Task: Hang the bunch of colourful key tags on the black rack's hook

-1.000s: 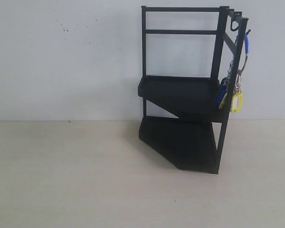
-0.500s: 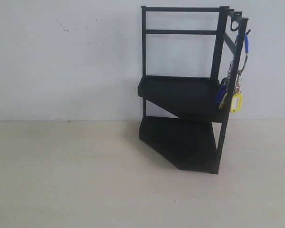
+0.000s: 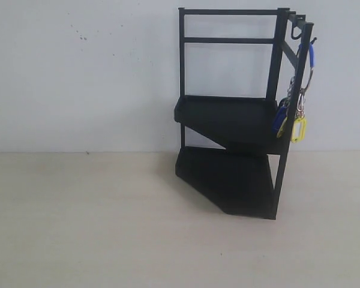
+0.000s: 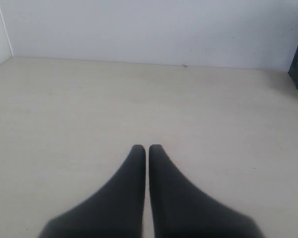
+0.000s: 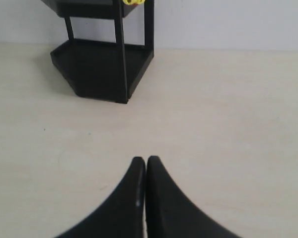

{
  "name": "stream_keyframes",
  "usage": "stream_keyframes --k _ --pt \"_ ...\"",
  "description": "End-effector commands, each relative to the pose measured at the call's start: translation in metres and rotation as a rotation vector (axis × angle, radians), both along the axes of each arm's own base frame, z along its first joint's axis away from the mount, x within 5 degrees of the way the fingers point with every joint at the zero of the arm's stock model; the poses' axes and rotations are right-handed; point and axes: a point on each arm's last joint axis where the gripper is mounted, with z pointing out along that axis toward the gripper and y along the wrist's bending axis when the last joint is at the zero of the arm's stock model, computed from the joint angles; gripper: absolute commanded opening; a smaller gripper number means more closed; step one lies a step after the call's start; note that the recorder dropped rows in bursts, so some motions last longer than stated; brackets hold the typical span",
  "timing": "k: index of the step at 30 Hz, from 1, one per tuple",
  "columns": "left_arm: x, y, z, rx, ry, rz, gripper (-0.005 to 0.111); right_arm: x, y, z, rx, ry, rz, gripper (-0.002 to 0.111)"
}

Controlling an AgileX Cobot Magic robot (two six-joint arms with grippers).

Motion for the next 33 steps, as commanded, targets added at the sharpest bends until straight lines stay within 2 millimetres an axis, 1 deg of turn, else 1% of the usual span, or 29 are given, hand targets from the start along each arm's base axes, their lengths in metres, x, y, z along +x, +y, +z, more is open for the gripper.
stream_keyframes --k 1,8,17,20,22,28,33 --pt "0.0 0.0 0.002 -0.002 -0.011 0.004 0.004 0.001 0.0 -0.003 0.03 -0.027 -0.014 0.0" --pt "0.0 0.0 0.002 -0.002 -0.011 0.004 0.004 0.001 0.0 -0.003 0.038 -0.026 -0.015 0.0" --pt "0.0 0.0 0.002 -0.002 -0.011 0.004 0.004 0.002 0.0 0.001 0.051 -0.077 -0.015 0.0" --pt "0.0 0.0 0.002 -0.002 -0.011 0.004 0.004 0.003 0.0 0.006 0.048 -0.128 -0.013 0.0" --pt "0.0 0.0 0.002 -0.002 -0.011 0.004 0.004 0.004 0.0 0.008 0.007 -0.16 -0.003 0.0" --pt "0.0 0.0 0.002 -0.002 -0.011 0.004 0.004 0.004 0.0 0.008 -0.024 -0.167 0.008 0.0" --pt "0.0 0.0 0.002 -0.002 -0.011 0.004 0.004 0.004 0.0 0.008 0.02 -0.158 -0.001 0.0"
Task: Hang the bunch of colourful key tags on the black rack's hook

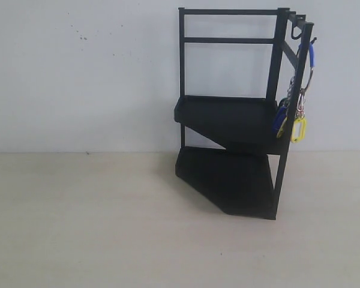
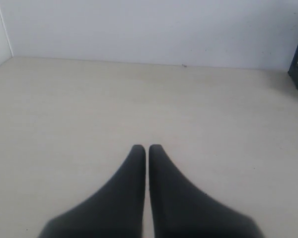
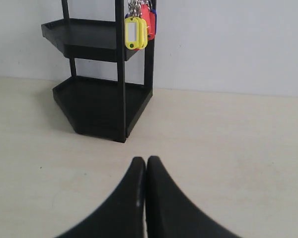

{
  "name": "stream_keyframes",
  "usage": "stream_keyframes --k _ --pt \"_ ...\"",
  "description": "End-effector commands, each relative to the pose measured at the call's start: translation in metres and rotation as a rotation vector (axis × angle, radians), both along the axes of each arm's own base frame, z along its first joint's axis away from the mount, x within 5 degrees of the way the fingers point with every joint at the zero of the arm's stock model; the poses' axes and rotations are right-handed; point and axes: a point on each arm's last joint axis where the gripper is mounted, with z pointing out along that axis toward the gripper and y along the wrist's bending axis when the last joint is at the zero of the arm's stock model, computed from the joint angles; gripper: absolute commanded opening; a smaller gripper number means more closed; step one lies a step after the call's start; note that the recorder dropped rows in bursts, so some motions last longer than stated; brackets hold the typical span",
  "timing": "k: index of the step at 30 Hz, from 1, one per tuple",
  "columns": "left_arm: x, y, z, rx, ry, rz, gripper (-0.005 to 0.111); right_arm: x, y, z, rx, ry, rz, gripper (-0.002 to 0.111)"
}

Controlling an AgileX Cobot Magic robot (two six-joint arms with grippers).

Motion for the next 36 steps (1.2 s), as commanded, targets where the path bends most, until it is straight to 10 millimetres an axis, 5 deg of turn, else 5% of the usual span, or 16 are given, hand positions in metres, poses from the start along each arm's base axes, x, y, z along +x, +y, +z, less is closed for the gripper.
stream_keyframes --k 1,36 --pt "0.0 0.0 0.002 -0.002 -0.01 0.004 0.004 0.0 0.0 0.001 0.044 -0.005 -0.008 0.0" --pt "0.0 0.0 0.002 -0.002 -0.01 0.004 0.004 -0.002 -0.002 -0.009 0.03 0.104 -0.048 0.0"
